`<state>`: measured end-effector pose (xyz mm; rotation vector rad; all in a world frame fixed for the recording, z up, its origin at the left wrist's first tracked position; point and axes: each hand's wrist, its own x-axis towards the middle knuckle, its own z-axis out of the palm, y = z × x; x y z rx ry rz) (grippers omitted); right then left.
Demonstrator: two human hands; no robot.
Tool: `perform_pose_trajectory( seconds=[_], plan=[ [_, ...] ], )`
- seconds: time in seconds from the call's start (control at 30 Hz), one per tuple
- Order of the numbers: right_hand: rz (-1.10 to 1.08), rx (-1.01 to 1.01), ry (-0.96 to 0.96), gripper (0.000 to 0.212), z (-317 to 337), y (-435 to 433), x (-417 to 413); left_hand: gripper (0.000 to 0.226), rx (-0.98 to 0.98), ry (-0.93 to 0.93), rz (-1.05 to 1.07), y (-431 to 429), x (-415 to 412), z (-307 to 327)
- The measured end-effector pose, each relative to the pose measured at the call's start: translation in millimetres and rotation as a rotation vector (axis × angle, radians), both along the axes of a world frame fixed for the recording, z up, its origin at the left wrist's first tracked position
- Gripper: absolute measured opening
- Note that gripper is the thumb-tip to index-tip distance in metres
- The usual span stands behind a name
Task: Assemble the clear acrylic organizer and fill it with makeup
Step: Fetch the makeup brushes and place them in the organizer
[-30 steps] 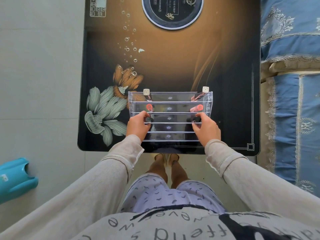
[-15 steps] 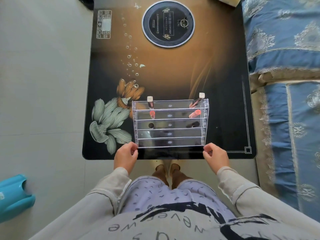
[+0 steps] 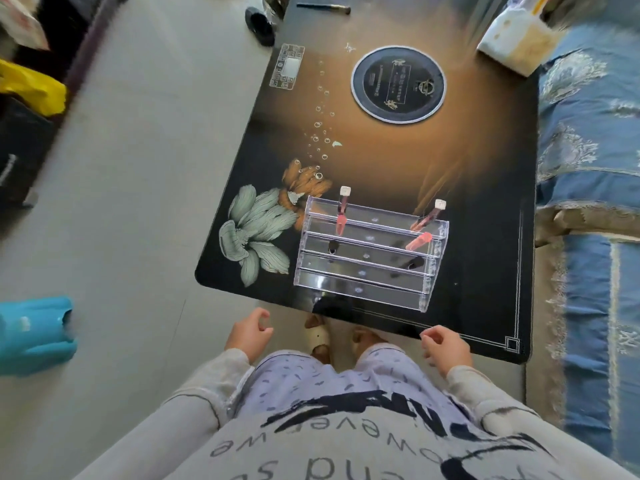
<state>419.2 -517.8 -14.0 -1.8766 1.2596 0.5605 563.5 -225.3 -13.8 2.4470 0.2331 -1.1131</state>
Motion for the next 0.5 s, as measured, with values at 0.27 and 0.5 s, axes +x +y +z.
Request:
perform_pose_trajectory(
  seconds=[0.27, 0.5],
  plan=[
    [0.409, 0.136, 0.229, 0.014, -1.3, -41.1, 18.0, 0.022, -0.037, 0.068, 0.467, 7.8, -89.6, 12.7],
    [0.859, 0.047, 0.305, 0.020, -9.2, -24.7, 39.4, 0.024, -0.020, 0.185, 0.711, -0.1, -222.3, -0.1]
  ],
)
